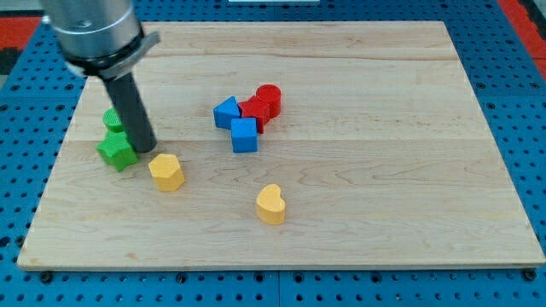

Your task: Push the yellow hexagon and yellow heart right a bit

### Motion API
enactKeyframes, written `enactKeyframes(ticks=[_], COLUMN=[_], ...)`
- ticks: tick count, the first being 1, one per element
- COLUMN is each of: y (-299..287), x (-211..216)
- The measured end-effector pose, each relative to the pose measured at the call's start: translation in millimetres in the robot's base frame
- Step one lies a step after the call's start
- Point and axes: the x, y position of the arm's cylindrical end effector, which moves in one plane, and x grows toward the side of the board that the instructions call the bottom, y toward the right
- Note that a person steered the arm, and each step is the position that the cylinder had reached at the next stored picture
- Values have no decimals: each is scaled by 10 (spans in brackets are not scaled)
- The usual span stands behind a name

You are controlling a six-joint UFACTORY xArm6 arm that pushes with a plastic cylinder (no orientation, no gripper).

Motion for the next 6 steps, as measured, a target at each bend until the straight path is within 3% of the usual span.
enactKeyframes(ticks=[1,2,3,4,5,6], y=[379,1210,1388,669,701,1139], x=[296,296,296,158,527,668])
